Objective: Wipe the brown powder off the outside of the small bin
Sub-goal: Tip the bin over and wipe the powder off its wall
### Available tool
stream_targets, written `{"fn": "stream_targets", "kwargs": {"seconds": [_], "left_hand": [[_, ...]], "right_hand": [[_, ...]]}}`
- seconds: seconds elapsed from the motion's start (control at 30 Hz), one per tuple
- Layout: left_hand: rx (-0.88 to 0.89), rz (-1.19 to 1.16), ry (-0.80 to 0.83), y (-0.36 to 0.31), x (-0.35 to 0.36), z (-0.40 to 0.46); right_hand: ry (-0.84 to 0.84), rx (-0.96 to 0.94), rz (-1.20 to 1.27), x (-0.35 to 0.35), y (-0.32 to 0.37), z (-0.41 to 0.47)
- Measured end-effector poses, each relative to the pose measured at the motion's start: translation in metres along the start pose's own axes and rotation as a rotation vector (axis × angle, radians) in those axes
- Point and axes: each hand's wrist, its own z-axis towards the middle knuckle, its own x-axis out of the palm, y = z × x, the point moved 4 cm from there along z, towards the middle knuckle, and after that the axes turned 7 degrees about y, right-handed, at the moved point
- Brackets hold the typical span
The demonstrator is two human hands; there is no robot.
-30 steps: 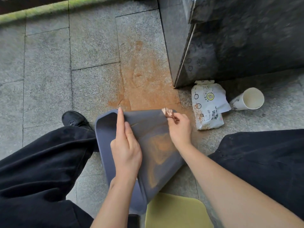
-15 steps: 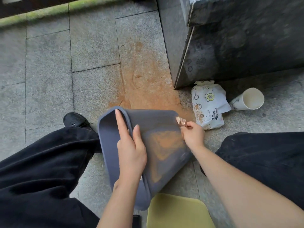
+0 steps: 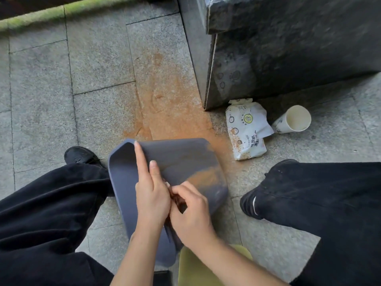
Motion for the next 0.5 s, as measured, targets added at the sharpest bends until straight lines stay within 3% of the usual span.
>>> {"fn": "stream_targets", "kwargs": {"seconds": [0.1, 0.23, 0.33, 0.4, 0.5], "left_hand": [[0.033, 0.055, 0.029, 0.001, -0.002, 0.004], [0.039, 0.122, 0.055, 0.0, 0.005, 0.006], [0.053, 0.145, 0.051, -0.003, 0.008, 0.005], [0.039, 0.135, 0.029, 0.002, 0.002, 0.007], [0.027, 0.132, 0.01, 0.004, -0.008, 0.01]], "right_hand": [[-0.013, 0.008, -0.081, -0.016, -0.03, 0.017], [-0.222, 0.463, -0.168, -0.062, -0.12, 0.041], [-0.244, 0.714, -0.185, -0.088, -0.173, 0.041], [-0.216, 0.778, -0.223, -0.086, -0.183, 0.03], [-0.302, 0.741, -0.229, -0.073, -0.166, 0.015]]}}
